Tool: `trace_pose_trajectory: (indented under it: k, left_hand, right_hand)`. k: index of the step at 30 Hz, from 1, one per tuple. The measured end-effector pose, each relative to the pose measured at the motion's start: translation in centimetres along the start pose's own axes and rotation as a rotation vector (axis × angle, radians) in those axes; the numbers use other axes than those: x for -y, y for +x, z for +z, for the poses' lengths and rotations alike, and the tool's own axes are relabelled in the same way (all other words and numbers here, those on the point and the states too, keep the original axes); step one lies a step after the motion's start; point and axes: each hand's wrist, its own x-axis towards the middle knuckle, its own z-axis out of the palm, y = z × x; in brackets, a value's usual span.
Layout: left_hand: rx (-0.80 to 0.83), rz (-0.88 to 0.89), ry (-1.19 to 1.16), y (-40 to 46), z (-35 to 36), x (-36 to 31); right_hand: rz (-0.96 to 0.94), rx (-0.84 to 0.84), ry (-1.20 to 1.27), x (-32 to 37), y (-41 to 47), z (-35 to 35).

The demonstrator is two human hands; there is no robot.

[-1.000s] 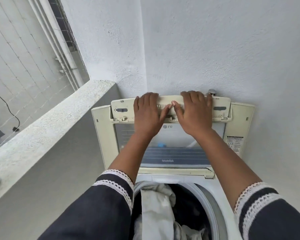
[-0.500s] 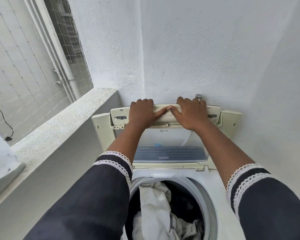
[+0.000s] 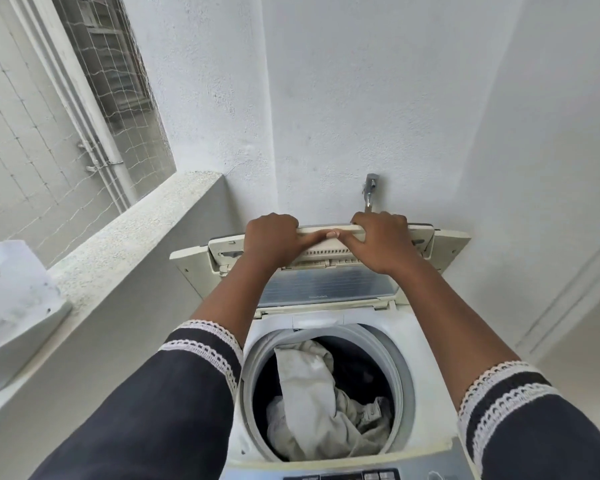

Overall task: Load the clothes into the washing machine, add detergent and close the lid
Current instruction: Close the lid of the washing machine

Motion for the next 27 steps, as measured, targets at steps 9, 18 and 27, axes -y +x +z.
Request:
trace_pose_trajectory:
  k: [9, 18, 27]
  left_hand:
    - [-0.067, 0.048, 0.056, -8.9, 1.3, -2.1]
    - [0.085, 0.039, 0.003, -16.8, 4.6, -3.9]
    - [0.327, -0.046, -0.075, -23.4, 9.3, -5.9]
  right_hand:
    - [0.027, 0.067, -0.008, 1.2, -8.7, -0.1]
    - [0.027, 0.325, -0.023, 1.0, -16.6, 1.3]
    - [0.036, 0.426, -0.013, 0.4, -25.0, 6.1]
